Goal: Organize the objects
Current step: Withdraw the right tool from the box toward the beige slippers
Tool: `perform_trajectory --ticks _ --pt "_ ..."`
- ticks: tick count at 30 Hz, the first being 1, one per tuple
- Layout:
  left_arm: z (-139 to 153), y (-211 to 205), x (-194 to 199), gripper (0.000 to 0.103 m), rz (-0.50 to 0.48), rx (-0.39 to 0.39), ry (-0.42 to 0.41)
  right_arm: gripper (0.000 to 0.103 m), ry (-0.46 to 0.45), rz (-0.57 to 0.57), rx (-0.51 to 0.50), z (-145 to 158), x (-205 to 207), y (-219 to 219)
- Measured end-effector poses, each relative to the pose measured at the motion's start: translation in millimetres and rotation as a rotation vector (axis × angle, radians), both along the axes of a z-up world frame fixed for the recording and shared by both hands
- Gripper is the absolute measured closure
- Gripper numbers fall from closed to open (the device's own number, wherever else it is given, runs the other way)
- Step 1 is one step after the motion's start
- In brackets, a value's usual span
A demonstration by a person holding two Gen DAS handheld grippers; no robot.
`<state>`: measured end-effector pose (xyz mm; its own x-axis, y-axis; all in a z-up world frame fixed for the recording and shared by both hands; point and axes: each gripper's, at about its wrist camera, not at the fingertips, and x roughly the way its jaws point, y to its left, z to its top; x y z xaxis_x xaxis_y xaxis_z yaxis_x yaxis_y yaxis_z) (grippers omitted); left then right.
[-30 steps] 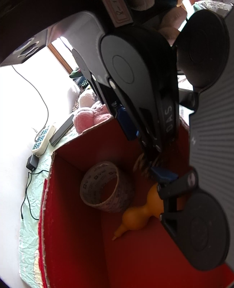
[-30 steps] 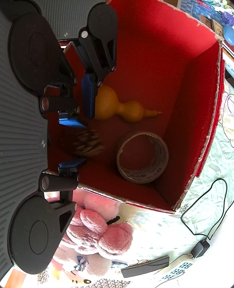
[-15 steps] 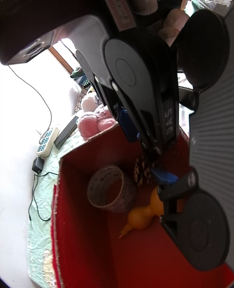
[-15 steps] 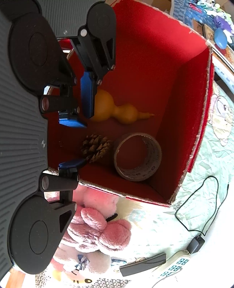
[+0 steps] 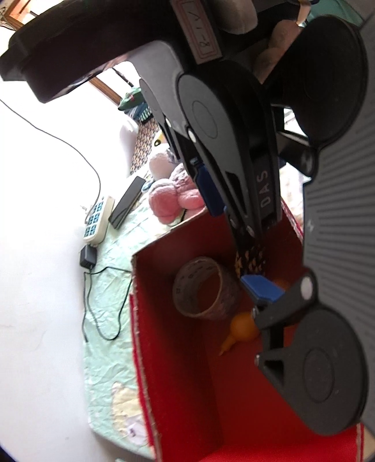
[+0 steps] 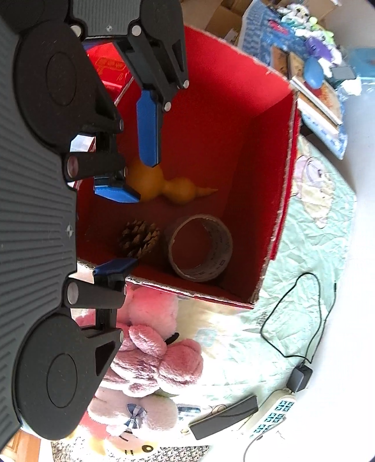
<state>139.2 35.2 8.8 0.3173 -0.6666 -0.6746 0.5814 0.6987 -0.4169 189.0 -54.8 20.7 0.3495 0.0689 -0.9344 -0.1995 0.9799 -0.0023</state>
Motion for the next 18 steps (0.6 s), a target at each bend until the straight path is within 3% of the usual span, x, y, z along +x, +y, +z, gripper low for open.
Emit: perform_trajectory --ticks 11,18 --pt "21.7 0.6 -20.8 0.025 0.089 0.086 -0.067 0.055 -0.055 0.01 0.041 5.1 -14.0 -15.6" --pt "30.4 -3.6 -32.9 0.022 0.143 0.125 -0.098 0.048 -0.115 0.025 0.034 10.6 -22.8 -22.3"
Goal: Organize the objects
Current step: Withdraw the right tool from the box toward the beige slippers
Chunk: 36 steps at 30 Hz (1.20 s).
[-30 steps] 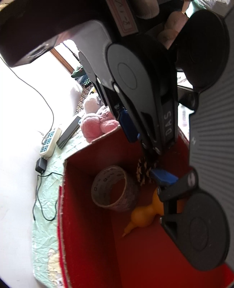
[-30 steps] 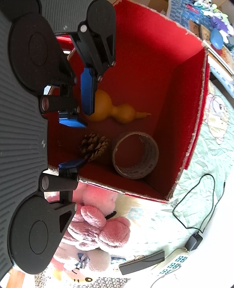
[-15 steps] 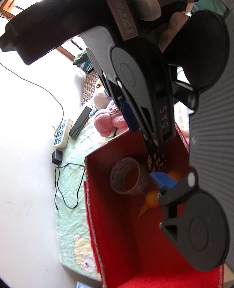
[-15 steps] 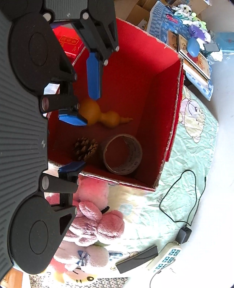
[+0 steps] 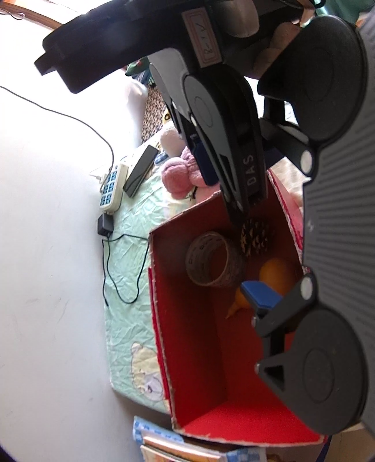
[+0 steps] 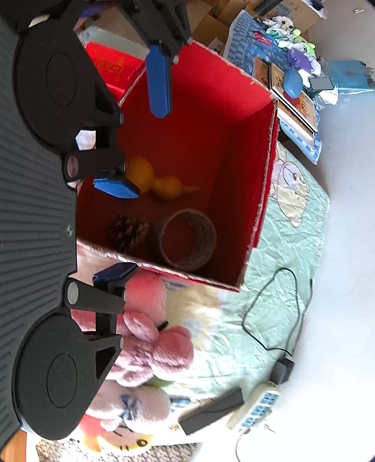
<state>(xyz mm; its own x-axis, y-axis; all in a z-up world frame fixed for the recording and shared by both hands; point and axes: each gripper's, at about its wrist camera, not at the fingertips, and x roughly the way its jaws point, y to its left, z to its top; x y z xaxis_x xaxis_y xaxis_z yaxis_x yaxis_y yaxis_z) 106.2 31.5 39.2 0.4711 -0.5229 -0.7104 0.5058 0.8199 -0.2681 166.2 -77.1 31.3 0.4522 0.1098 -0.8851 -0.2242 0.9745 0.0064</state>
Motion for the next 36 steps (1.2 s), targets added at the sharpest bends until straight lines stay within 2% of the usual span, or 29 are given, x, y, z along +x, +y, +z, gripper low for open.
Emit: perform_trajectory --ticks 7,14,19,26,32,36 --pt "4.0 -4.5 -11.8 0.015 0.045 0.024 -0.013 0.047 -0.025 -0.001 0.048 2.5 -8.7 -10.9" --pt "4.8 -7.6 -24.8 0.014 0.098 0.062 -0.021 0.047 -0.064 0.015 0.085 4.2 -21.1 -16.0" --pt "5.3 -6.0 -31.9 0.012 0.131 0.07 -0.019 0.046 -0.088 0.01 0.158 7.0 -32.4 -21.9" --pt "7.7 -8.8 -49.7 0.011 0.174 0.1 -0.033 0.043 -0.19 0.014 0.175 12.5 -59.5 -23.9" --pt "7.3 -15.8 -70.5 0.01 0.18 0.139 -0.048 0.041 -0.206 -0.021 0.262 5.9 -79.6 -32.3" --pt "1.8 -15.7 -79.2 0.008 0.192 0.159 -0.036 0.041 -0.241 -0.059 0.262 1.8 -90.5 -37.7"
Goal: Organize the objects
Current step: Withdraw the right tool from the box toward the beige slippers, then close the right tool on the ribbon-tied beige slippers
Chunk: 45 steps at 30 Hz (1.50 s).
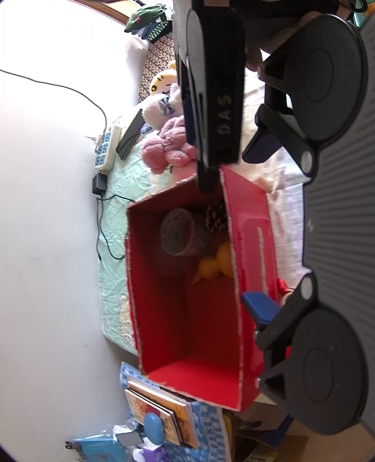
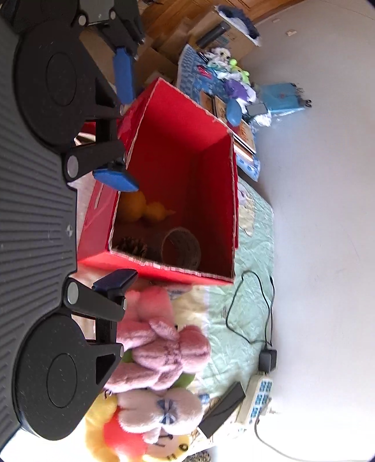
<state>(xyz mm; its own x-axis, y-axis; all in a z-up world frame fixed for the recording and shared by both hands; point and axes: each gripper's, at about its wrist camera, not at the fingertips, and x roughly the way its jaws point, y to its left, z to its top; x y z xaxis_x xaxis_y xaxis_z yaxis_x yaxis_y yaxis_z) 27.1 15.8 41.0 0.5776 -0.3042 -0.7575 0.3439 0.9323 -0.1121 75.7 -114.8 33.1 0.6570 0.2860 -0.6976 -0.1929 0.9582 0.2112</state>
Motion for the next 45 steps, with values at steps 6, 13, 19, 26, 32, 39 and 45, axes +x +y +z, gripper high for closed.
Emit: perform_trajectory --ticks 6,13,19,26,32,39,45 --pt "-14.7 -2.1 -5.8 0.008 0.024 0.025 0.044 0.041 0.013 -0.012 0.042 -9.4 -11.5 -5.3" --pt "-32.4 -0.6 -12.8 0.008 0.047 0.061 0.092 0.041 0.052 -0.001 0.07 -22.9 -21.4 -6.5" --pt "-44.7 0.7 -17.4 0.008 0.068 0.087 0.126 0.042 0.084 -0.002 0.086 -35.2 -27.1 -6.9" --pt "-61.1 7.2 -21.6 0.008 0.104 0.101 0.161 0.042 0.164 0.011 0.135 -58.3 -31.1 -1.0" --pt "-73.9 17.5 -20.4 0.008 0.112 0.097 0.198 0.041 0.245 0.025 0.192 -78.2 -29.1 4.0" --pt "-79.3 33.6 -19.0 0.008 0.089 0.107 0.199 0.042 0.355 0.035 0.309 -100.8 -17.5 6.4" --pt "-90.3 48.4 -13.6 0.008 0.069 0.082 0.251 0.042 0.42 0.084 0.43 -118.4 -11.4 10.9"
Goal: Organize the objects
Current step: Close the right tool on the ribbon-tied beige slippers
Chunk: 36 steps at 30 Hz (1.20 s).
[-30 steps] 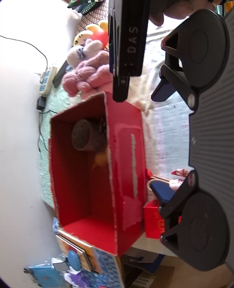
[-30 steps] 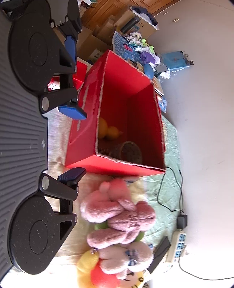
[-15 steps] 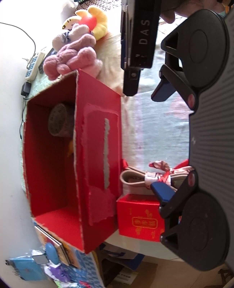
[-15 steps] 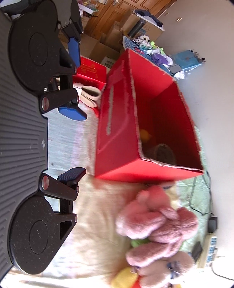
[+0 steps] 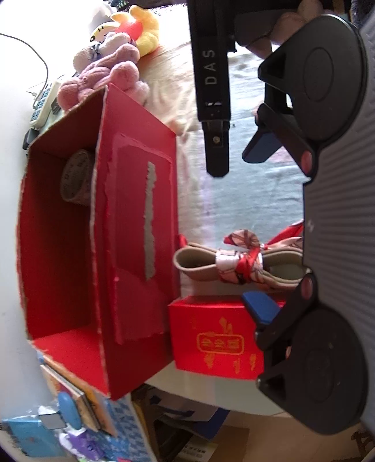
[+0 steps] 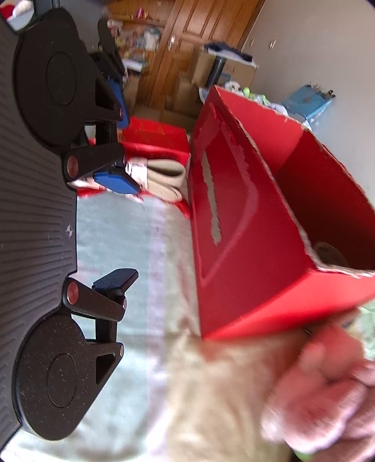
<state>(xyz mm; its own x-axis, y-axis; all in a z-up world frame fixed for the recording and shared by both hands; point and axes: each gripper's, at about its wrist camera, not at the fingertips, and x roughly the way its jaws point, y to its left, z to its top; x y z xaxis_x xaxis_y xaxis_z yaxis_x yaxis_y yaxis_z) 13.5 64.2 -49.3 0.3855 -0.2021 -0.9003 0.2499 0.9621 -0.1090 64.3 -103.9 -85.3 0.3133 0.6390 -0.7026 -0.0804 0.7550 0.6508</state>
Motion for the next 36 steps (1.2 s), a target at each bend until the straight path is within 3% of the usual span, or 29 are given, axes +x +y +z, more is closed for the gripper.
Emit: perform_trajectory --ticks 8,13,26,33,36 --pt "-17.0 3.7 1.5 0.009 -0.036 -0.039 0.054 0.047 0.046 0.055 0.106 -15.3 3.4 4.5" --pt "-18.8 0.4 -1.2 0.011 -0.058 -0.029 0.028 0.048 0.058 0.082 0.19 -12.7 11.4 11.7" --pt "-35.3 4.0 7.9 0.007 -0.037 -0.044 0.026 0.048 0.102 0.129 0.188 -23.1 21.7 32.9" --pt "-31.0 2.6 5.0 0.006 -0.028 -0.119 0.02 0.048 0.125 0.143 0.194 -25.3 20.7 29.2" --pt "-33.4 6.7 4.9 0.006 -0.032 -0.106 0.022 0.049 0.14 0.144 0.212 -28.4 21.5 27.6"
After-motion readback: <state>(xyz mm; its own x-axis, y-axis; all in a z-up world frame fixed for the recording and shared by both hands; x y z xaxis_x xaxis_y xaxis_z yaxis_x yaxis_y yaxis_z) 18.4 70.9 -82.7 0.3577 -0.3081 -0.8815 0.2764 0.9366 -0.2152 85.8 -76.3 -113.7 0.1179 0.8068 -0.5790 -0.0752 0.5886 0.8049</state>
